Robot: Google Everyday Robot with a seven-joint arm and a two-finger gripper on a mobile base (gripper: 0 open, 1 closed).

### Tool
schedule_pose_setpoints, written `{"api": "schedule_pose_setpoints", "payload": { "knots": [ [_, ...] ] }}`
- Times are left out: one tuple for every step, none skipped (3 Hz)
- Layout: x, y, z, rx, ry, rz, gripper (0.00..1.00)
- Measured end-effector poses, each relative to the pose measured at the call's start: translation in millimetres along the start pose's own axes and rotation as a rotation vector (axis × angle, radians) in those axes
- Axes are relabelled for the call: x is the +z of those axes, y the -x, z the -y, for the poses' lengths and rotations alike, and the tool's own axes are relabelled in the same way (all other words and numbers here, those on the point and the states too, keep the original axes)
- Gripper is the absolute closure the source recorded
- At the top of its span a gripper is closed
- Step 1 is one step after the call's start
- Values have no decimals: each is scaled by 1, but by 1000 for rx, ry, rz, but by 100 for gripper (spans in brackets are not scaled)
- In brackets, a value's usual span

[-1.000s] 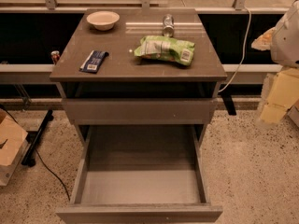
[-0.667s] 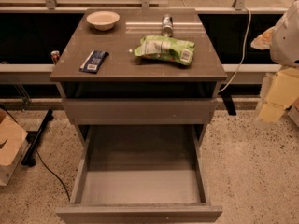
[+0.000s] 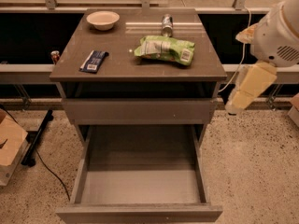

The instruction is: Place green rice chip bag into middle drawer

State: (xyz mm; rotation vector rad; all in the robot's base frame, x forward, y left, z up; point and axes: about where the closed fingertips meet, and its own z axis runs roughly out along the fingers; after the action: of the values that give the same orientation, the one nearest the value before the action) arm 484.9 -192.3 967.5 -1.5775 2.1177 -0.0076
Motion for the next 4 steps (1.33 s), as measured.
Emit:
{"api": "schedule_pose_setpoints", "payload": {
  "knots": [
    [28, 14, 32, 20, -31, 86, 0],
    [28, 14, 32, 20, -31, 86, 0],
    [38, 25, 35, 0, -39, 88, 0],
    [60, 43, 54, 12, -64, 135, 0]
  ]
}}
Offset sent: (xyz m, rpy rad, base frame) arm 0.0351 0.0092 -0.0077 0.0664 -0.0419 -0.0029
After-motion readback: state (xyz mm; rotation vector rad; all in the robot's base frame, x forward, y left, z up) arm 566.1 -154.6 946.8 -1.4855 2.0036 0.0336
